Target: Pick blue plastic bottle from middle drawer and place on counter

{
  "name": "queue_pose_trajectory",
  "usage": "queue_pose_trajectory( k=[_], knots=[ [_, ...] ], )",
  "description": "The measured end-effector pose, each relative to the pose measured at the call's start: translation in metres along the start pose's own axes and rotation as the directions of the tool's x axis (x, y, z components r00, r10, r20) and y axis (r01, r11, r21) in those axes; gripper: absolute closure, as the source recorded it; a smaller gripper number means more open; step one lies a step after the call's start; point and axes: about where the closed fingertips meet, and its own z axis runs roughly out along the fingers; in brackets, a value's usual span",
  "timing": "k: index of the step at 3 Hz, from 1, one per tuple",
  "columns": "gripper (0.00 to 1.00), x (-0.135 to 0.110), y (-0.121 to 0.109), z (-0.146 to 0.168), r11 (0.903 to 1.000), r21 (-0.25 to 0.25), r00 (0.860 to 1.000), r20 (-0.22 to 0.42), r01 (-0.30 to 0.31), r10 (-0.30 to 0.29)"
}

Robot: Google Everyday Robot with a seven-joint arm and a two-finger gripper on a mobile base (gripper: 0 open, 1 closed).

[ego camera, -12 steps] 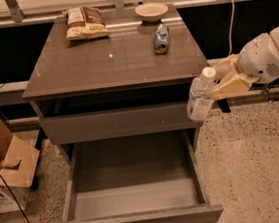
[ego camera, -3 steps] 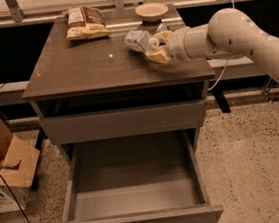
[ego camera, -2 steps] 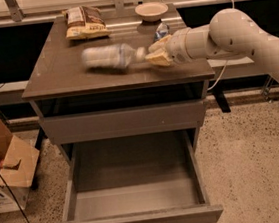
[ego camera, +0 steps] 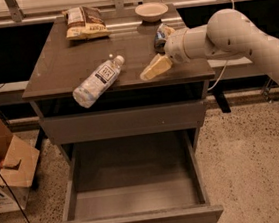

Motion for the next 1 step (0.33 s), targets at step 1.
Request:
queue_pose_trajectory(
  k=[1],
  knots=[
    [0.0,0.0,0.0,0.0,1.0,0.0,1.0,0.0,0.0,0.0]
  ],
)
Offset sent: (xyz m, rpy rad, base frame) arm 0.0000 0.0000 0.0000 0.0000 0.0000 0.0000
